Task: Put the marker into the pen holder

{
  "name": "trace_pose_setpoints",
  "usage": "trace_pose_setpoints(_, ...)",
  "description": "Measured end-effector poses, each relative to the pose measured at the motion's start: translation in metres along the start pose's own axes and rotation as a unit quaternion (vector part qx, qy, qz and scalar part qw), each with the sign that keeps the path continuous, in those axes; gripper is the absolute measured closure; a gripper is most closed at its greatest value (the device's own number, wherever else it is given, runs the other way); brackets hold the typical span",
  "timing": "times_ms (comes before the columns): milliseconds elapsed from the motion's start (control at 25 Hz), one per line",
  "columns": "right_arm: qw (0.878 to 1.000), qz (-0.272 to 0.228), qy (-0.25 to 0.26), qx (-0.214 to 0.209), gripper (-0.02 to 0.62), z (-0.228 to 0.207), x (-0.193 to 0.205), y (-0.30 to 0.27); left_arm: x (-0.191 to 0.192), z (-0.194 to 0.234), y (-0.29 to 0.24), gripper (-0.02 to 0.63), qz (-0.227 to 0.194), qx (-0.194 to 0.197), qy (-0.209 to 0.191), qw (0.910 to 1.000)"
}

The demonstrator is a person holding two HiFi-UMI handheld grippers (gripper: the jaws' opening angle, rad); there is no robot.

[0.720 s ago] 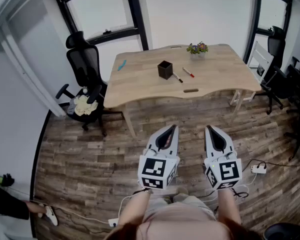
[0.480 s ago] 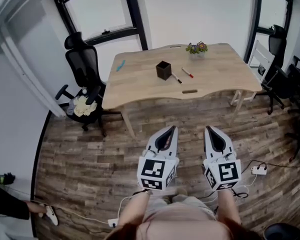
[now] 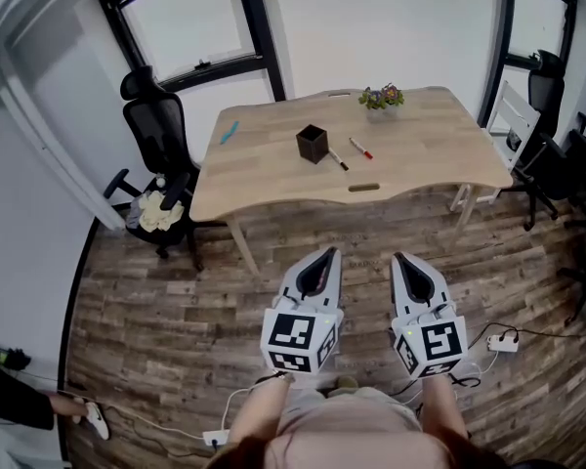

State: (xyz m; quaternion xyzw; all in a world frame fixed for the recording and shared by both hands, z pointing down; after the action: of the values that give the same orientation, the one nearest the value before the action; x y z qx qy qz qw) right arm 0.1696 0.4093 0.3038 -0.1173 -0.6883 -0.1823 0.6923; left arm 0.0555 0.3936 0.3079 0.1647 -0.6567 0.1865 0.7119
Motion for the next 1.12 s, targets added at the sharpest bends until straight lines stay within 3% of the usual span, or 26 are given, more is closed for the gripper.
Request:
trace_pose_setpoints(600,1.0,0.01,-0.01,-0.005,0.595,-0.042,0.023,-0.034,0.012,0.001,-0.042,0.604,0.02,-0.019,-0.004,0.9996)
trace_pose_setpoints(1120,1.0,0.015,-0.024,-0.001,0.595,-0.056,0.039,-0.094,0.015,0.041,-0.096,0.604,0.023,-0.004,-0.003,0.9997)
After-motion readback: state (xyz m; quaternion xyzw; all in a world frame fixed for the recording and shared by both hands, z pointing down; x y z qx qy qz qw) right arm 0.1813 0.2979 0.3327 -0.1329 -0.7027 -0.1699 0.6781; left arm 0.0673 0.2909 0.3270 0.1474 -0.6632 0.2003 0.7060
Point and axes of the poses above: the fingertips, and each gripper's own axes: y backward along the fingers, z to its left, x out of its underside, the point moved 1 cm from there along y, backward along the fingers, and after that the axes turned 4 degrees about -z, right-handed, at the moved point
